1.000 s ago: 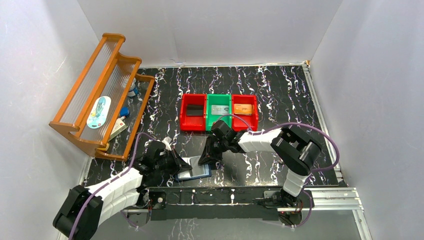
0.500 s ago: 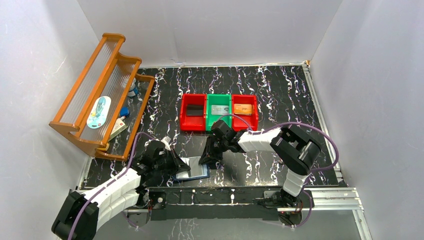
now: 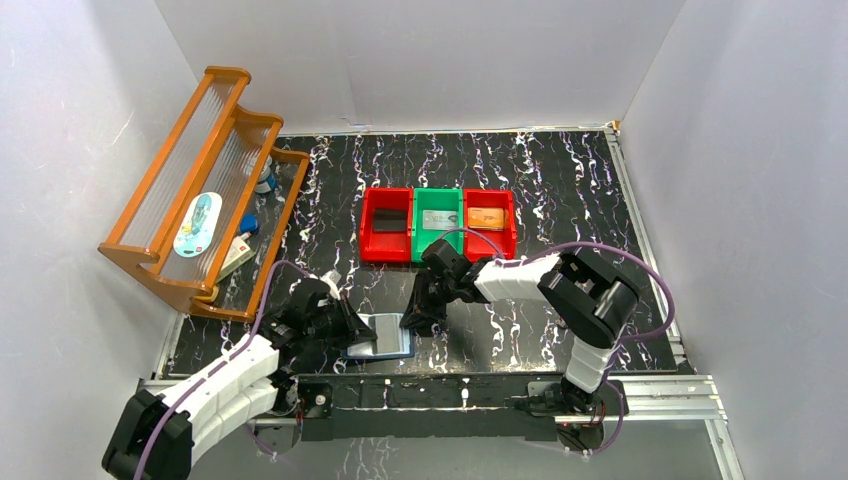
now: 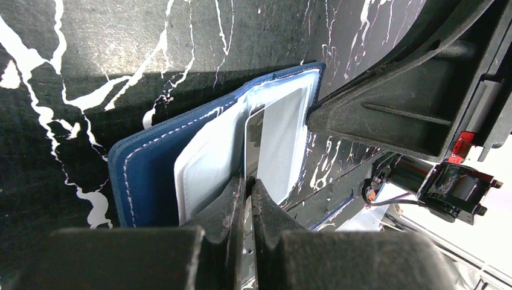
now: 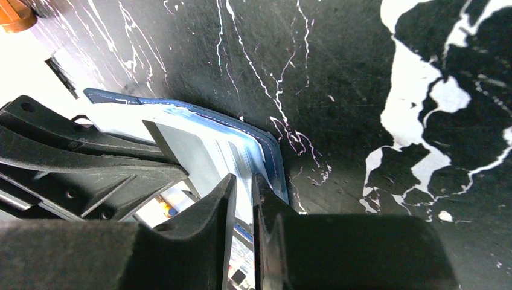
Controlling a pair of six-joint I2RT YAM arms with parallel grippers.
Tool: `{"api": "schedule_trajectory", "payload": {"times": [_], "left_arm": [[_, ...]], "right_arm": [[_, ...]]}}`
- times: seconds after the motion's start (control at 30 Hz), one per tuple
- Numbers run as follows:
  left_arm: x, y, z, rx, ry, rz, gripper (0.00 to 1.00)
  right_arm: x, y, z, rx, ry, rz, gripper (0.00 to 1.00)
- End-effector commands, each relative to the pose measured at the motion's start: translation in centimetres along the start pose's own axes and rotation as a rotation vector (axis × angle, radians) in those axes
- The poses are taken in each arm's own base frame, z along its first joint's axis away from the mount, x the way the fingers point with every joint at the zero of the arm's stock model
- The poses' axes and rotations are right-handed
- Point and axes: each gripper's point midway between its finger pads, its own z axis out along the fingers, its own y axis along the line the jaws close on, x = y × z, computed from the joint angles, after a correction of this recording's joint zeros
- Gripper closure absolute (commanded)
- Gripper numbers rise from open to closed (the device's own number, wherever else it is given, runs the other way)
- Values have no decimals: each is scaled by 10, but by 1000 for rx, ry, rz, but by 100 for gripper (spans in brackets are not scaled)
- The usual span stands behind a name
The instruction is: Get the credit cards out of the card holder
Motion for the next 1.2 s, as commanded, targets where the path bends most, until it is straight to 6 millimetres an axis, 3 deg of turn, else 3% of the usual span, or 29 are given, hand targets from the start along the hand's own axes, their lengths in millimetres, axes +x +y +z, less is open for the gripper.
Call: {"api": "schedule_trajectory", "payload": {"times": [0.0, 0.27, 0.67, 0.9, 1.07, 1.17], "left_arm": [[3, 20, -6, -104, 4, 7, 100], [-2, 23, -10, -140, -24, -9, 100], [-3, 12, -11, -86, -29, 1, 100], [-9, 27, -18, -184, -78, -52, 100], [-14, 13, -19, -138, -83, -16, 100], [-15, -1, -16, -67, -64, 12, 100]], "right_arm": [[5, -76, 7, 296, -15, 24, 75], [4, -94, 2, 391, -27, 28, 76], [1, -93, 2, 400, -32, 9, 78], [-8, -100, -10, 456, -78, -3, 78], [-23, -92, -24, 486, -134, -52, 77], [-32, -70, -30, 436, -156, -117, 76]]}}
